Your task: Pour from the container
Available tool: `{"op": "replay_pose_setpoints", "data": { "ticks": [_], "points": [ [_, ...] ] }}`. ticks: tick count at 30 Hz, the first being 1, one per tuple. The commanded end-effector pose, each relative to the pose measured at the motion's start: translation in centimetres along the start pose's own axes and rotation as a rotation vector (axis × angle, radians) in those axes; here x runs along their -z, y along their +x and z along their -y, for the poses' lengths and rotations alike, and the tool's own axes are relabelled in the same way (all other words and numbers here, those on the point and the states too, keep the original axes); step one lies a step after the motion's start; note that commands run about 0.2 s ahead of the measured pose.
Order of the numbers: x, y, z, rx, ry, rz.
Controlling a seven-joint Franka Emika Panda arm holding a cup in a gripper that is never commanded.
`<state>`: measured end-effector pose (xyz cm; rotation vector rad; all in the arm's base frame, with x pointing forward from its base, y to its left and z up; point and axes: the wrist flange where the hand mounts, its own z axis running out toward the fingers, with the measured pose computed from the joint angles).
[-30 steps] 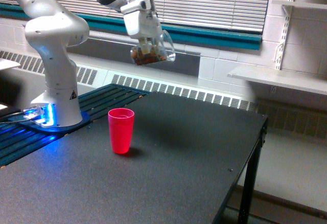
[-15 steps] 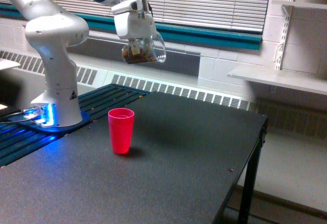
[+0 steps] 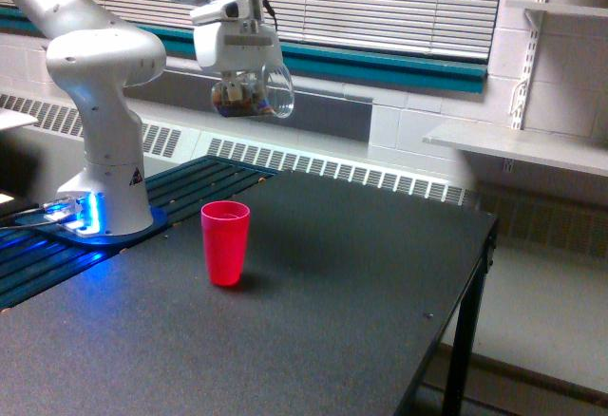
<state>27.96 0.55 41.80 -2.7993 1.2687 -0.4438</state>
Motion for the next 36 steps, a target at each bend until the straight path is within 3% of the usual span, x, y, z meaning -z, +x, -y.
{"op": "replay_pose_setpoints", "data": {
  "ticks": [1,36],
  "points": [
    [-1.2,0.3,-1.8,-0.062,-0.039,0.024],
    [-2.1,1.6,-5.4,-0.188,-0.114,0.121]
  ]
}}
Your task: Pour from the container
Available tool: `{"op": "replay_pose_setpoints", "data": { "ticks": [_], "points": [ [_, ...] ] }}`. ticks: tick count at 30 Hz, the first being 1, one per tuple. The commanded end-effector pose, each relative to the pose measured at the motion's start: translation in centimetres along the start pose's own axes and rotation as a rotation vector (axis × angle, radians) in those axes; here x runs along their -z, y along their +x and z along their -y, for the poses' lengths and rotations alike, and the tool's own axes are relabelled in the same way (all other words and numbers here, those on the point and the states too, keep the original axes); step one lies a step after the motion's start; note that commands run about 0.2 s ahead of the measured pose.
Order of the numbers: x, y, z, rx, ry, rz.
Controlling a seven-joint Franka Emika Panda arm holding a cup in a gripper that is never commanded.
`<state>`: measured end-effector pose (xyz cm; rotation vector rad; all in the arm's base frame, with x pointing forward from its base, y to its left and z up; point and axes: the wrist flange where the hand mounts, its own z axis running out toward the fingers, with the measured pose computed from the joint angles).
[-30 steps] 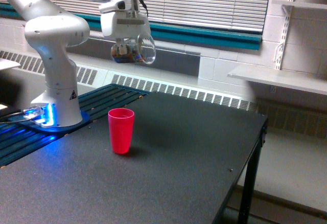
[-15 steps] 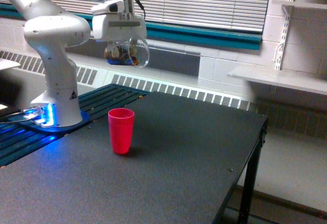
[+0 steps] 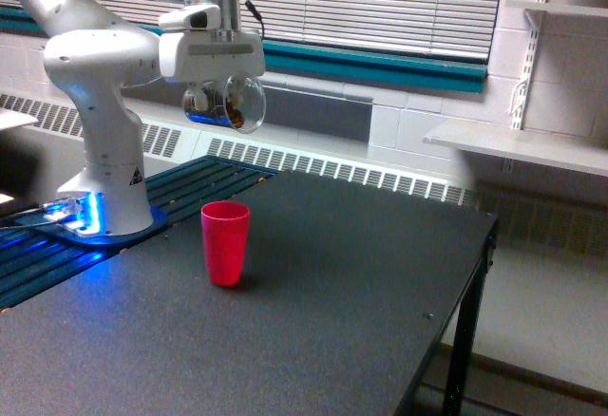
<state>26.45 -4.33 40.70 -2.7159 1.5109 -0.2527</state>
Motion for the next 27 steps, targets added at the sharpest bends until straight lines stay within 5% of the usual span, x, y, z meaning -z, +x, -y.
{"op": "replay_pose_setpoints", "data": {
  "ticks": [1,27],
  "points": [
    [-1.18,-0.55,-0.91,-0.028,-0.033,0.027],
    [-1.85,-0.56,-1.82,-0.093,-0.06,0.099]
  ]
}}
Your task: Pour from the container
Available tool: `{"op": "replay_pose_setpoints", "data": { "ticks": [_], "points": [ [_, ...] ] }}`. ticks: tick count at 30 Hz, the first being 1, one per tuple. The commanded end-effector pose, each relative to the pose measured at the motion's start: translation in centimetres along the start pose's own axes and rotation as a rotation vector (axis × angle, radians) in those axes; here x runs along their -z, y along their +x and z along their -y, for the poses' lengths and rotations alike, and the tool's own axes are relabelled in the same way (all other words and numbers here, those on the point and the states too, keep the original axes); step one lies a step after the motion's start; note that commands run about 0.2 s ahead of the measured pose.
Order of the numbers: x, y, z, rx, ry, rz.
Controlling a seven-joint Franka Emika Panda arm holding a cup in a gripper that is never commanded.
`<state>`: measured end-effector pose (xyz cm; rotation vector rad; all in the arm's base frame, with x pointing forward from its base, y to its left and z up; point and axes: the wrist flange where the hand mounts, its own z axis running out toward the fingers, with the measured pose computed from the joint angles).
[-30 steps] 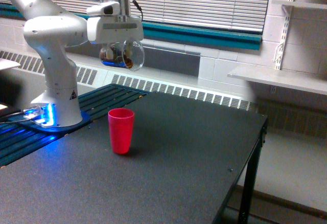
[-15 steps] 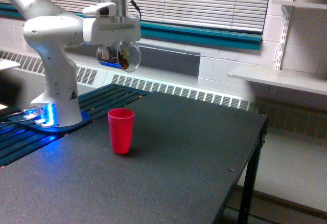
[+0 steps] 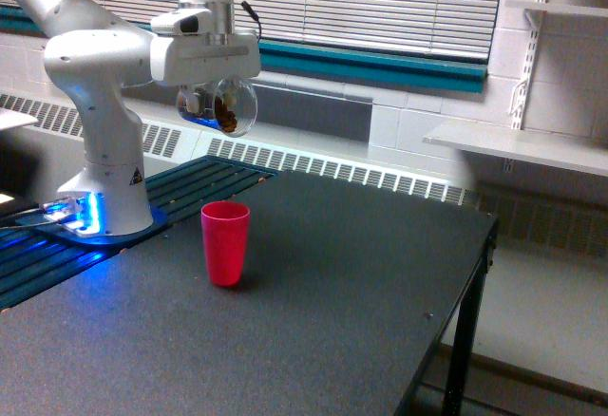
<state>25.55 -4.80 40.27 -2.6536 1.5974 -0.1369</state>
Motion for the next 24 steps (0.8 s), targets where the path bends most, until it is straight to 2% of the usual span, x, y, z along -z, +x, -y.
{"op": "replay_pose_setpoints", "data": {
  "ticks": [1,24],
  "points": [
    [-1.6,-0.2,-0.8,-0.027,-0.036,0.03],
    [-3.4,0.6,-1.5,-0.045,-0.094,0.076]
  ]
}}
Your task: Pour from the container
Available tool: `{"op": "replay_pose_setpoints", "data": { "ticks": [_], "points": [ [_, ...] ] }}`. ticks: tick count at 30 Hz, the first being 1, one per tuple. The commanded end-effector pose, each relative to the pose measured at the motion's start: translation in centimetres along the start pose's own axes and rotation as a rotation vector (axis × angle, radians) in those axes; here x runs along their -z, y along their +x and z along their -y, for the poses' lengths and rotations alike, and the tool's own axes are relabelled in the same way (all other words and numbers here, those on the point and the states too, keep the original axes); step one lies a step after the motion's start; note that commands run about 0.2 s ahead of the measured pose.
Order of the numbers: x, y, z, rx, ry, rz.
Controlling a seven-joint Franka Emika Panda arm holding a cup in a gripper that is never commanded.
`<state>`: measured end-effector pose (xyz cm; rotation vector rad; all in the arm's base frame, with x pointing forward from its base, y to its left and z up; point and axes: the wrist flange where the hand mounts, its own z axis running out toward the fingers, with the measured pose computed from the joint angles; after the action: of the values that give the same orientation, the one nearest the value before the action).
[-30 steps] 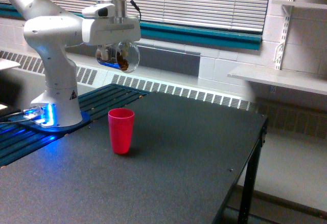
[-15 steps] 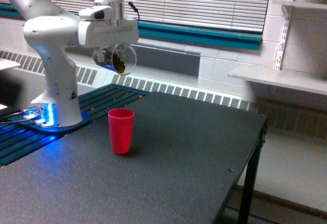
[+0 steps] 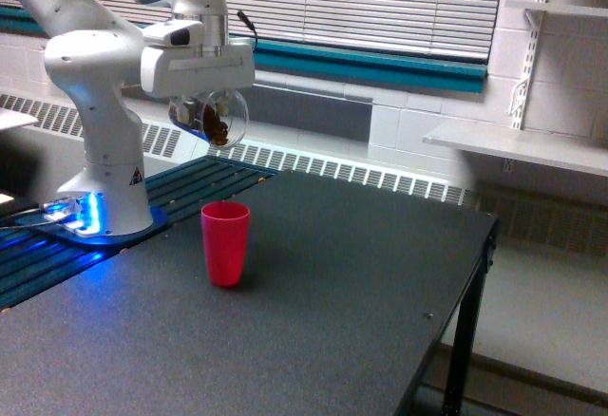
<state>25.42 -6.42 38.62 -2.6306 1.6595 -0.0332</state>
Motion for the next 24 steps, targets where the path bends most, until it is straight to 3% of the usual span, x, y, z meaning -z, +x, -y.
{"op": "replay_pose_setpoints", "data": {
  "ticks": [1,24],
  "points": [
    [-1.9,-0.6,-0.5,-0.002,-0.055,0.026],
    [-3.2,-1.6,0.2,0.014,-0.1,0.064]
  ]
}}
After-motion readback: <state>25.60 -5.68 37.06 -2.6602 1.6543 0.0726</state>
